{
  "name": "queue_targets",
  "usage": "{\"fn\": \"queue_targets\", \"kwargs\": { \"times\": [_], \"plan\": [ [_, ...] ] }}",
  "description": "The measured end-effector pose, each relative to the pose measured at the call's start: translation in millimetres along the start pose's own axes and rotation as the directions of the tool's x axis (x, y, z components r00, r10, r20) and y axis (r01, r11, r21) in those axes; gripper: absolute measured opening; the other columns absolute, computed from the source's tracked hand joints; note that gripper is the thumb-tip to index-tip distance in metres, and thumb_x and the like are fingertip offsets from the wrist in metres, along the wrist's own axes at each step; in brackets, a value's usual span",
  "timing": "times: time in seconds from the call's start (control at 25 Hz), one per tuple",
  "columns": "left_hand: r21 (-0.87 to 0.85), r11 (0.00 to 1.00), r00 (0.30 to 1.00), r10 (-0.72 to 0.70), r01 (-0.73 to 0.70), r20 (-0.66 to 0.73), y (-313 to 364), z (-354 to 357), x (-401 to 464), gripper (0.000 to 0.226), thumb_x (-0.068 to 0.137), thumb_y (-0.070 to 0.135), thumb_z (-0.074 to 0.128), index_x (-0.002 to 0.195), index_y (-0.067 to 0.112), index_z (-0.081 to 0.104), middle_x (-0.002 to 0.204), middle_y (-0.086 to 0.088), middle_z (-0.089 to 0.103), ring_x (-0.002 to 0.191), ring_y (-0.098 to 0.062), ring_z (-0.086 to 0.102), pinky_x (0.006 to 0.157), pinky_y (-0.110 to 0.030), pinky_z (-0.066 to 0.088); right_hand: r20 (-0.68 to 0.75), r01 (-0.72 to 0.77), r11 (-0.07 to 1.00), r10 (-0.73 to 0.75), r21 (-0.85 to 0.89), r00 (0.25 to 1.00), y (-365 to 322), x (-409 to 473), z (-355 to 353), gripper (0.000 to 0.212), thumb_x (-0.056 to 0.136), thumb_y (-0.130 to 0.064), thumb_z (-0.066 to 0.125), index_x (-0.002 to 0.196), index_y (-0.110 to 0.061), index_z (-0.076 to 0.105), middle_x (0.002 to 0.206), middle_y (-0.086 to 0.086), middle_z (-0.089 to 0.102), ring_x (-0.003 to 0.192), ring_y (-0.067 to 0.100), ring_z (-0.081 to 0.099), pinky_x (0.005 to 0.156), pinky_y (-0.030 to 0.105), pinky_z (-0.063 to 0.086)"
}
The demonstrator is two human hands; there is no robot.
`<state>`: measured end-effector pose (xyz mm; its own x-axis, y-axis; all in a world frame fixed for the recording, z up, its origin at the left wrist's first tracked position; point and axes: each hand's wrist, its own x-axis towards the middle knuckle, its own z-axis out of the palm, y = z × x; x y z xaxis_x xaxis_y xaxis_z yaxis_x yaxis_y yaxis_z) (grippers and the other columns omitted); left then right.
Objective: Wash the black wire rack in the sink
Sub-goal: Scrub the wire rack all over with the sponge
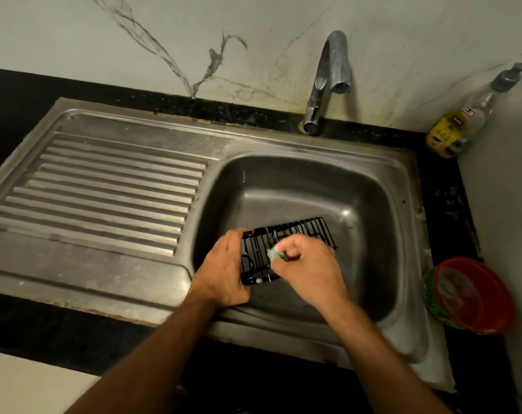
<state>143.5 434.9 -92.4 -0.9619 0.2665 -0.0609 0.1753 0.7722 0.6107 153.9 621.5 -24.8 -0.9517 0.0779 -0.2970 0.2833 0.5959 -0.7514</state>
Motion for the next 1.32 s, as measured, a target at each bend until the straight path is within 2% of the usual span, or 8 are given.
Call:
{"fn": "queue_targets", "kwargs": {
  "times": [0.16,0.28,0.48,0.68,0.84,1.0,1.16,1.32],
  "plan": [
    [0.040,0.998,0.998,0.052,-0.053,0.025,-3,2,1,0.094,0.059,0.032,0.071,0.144,0.006,0.038,0.129,-0.007,0.052,0.121,-0.024,0.052,0.110,-0.030,0.042,-0.098,0.028,0.986,-0.012,0.163,0.995,-5,7,5,0.013,0.082,-0.024,0.078,0.089,-0.034,0.072,0.089,-0.019,0.072,0.086,-0.008,0.065,0.083,0.016,0.053],
    [0.067,0.995,0.997,0.079,-0.080,0.028,-2,2,1,0.092,0.060,0.026,0.074,0.143,0.004,0.040,0.127,-0.008,0.052,0.118,-0.025,0.052,0.109,-0.025,0.039,-0.195,0.090,0.973,-0.048,0.212,0.980,-15,14,17,0.015,0.083,-0.020,0.077,0.091,-0.031,0.072,0.090,-0.019,0.072,0.088,-0.008,0.065,0.084,0.013,0.051],
    [0.043,0.998,0.999,0.051,-0.050,-0.010,3,0,-1,0.091,0.061,0.039,0.063,0.142,0.004,0.041,0.127,-0.010,0.054,0.117,-0.024,0.052,0.107,-0.030,0.043,-0.018,0.011,0.999,-0.010,0.038,1.000,3,-7,3,0.013,0.074,-0.021,0.081,0.075,-0.031,0.073,0.074,-0.018,0.066,0.076,-0.004,0.059,0.060,0.003,0.041],
    [0.098,0.992,0.996,0.084,-0.085,0.014,-1,5,2,0.084,0.060,0.031,0.065,0.137,0.004,0.044,0.122,-0.008,0.053,0.114,-0.028,0.053,0.108,-0.040,0.045,-0.158,0.224,0.974,-0.217,0.029,0.963,-24,-1,8,0.009,0.078,-0.023,0.081,0.083,-0.028,0.075,0.079,-0.018,0.070,0.077,-0.003,0.065,0.072,0.008,0.049],
    [0.108,0.991,0.996,0.081,-0.083,0.024,-6,8,3,0.080,0.064,0.030,0.067,0.137,0.009,0.043,0.120,-0.004,0.051,0.110,-0.025,0.051,0.105,-0.039,0.046,-0.117,0.223,0.877,-0.297,-0.425,0.948,-46,-5,26,0.013,0.094,-0.026,0.059,0.095,-0.017,0.067,0.096,0.003,0.069,0.090,0.023,0.066,0.074,0.030,0.048],
    [0.080,0.994,0.998,0.070,-0.070,0.007,-4,6,2,0.091,0.061,0.029,0.070,0.143,0.007,0.037,0.127,-0.007,0.051,0.118,-0.025,0.050,0.109,-0.039,0.044,-0.041,0.144,0.930,-0.167,-0.337,0.985,-29,-23,16,0.006,0.091,-0.024,0.062,0.089,-0.022,0.067,0.090,-0.003,0.069,0.085,0.019,0.065,0.065,0.028,0.049],
    [0.104,0.989,0.994,0.104,-0.108,0.042,-5,5,3,0.092,0.061,0.029,0.074,0.143,0.004,0.039,0.127,-0.007,0.052,0.117,-0.025,0.051,0.110,-0.037,0.042,-0.082,0.237,0.917,-0.276,-0.320,0.958,-30,-13,19,0.009,0.093,-0.030,0.065,0.092,-0.022,0.068,0.092,-0.001,0.073,0.085,0.021,0.067,0.076,0.037,0.055],
    [0.090,0.993,0.996,0.079,-0.083,0.045,-3,4,2,0.091,0.062,0.029,0.076,0.143,0.008,0.039,0.129,-0.004,0.051,0.119,-0.023,0.049,0.110,-0.033,0.042,-0.089,0.265,0.900,-0.312,-0.346,0.946,-33,-6,27,0.008,0.094,-0.029,0.064,0.095,-0.021,0.062,0.089,-0.001,0.070,0.083,0.018,0.065,0.072,0.030,0.050]
  ]
}}
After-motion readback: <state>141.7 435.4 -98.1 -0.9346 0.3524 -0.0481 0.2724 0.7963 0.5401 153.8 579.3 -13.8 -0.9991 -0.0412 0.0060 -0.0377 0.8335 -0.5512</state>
